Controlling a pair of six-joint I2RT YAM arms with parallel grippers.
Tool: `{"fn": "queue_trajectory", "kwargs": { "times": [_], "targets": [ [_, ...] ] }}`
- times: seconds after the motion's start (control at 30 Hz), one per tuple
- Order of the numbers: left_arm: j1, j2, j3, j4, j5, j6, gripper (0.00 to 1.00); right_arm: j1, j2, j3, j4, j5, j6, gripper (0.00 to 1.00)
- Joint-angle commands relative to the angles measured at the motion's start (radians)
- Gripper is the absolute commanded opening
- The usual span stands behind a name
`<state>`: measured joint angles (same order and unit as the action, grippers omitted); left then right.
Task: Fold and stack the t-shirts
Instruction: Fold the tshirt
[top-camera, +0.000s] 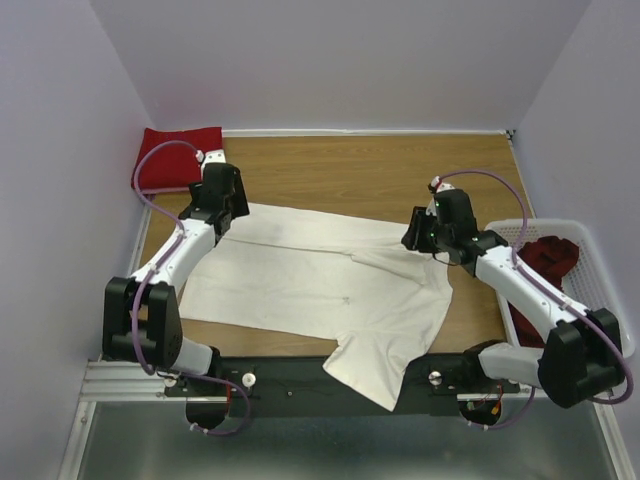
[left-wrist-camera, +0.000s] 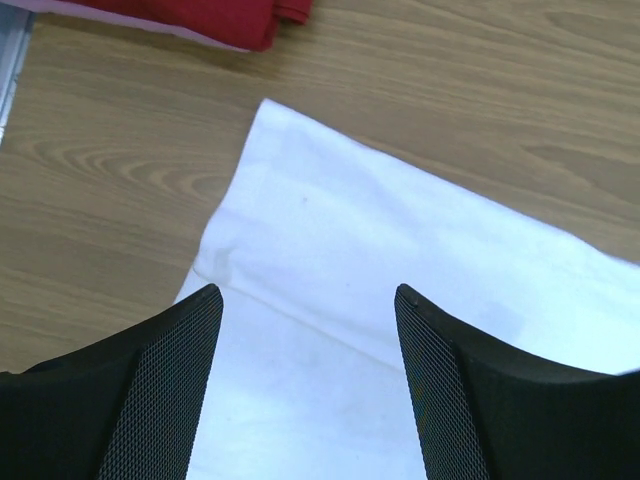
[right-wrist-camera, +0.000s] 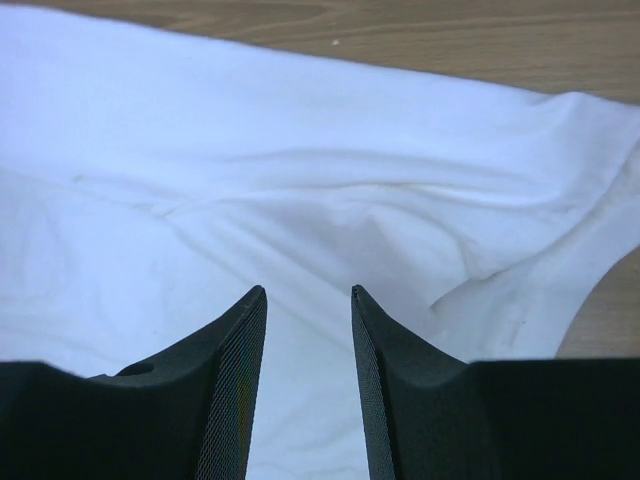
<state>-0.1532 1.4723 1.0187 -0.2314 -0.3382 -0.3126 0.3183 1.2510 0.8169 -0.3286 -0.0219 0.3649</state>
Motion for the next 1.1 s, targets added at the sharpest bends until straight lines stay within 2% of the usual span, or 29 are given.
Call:
{"fn": "queue_trajectory", "kwargs": {
  "times": [0.0, 0.2, 0.43, 0.67, 0.87, 1.07],
  "targets": [
    [-0.012, -0.130, -0.101, 0.018, 0.028, -0.013, 0.79, 0.073, -0.077, -0.024, -0.095, 0.016, -0.029, 0.47],
    [-0.014, -0.245, -0.256, 0.093, 0.033, -0.016, 0.79, 0.171, -0.033, -0.009, -0.130, -0.012, -0.049, 0.47],
    [-0.016, -0.205, -0.216, 0.086, 0.037, -0.008, 0.79, 0.209, 0.090, 0.018, -0.138, 0.017, -0.046, 0.47],
    [-0.016, -0.168, -0.197, 0.081, 0.047, 0.003, 0.79, 0.243, 0.224, 0.073, -0.135, 0.128, -0.083, 0.47],
    [-0.016, -0.165, -0.200, 0.084, 0.057, 0.001, 0.79, 0.252, 0.277, 0.090, -0.124, 0.221, -0.089, 0.47],
    [-0.014, -0.152, -0.195, 0.083, 0.067, 0.004, 0.79, 0.258, 0.318, 0.094, -0.113, 0.195, -0.099, 0.47]
  ]
}}
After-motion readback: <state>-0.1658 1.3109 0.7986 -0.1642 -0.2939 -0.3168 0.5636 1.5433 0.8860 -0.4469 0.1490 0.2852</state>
